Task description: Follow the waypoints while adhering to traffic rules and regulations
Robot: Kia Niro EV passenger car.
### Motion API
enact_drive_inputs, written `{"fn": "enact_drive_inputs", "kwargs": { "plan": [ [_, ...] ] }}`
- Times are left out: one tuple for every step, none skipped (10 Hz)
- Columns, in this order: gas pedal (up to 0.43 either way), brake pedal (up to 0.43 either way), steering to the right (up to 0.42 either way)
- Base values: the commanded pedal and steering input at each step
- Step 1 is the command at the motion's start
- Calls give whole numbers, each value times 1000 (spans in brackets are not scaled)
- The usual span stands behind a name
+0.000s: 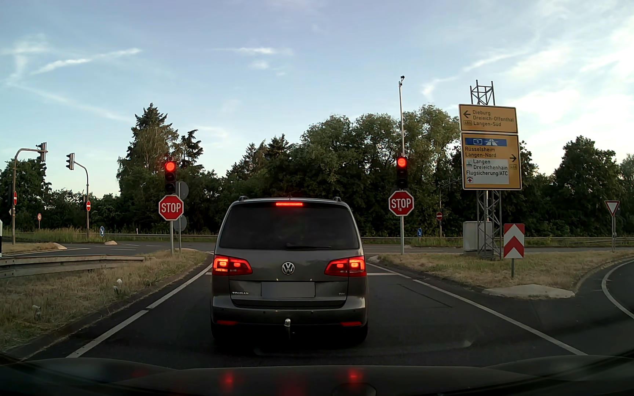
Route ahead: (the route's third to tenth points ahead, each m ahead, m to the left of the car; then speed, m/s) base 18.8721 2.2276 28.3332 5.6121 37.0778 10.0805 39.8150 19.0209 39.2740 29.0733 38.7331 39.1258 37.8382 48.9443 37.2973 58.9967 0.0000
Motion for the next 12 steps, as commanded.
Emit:
{"fn": "enact_drive_inputs", "kwargs": {
  "plan": [
    [0, 384, -11],
    [0, 384, -11],
    [0, 378, -11],
    [0, 384, -11],
    [0, 384, -11],
    [0, 384, -11],
    [0, 384, -11],
    [0, 384, -11],
    [0, 384, -11],
    [0, 384, -11],
    [0, 384, -11],
    [0, 384, -11]
  ]
}}
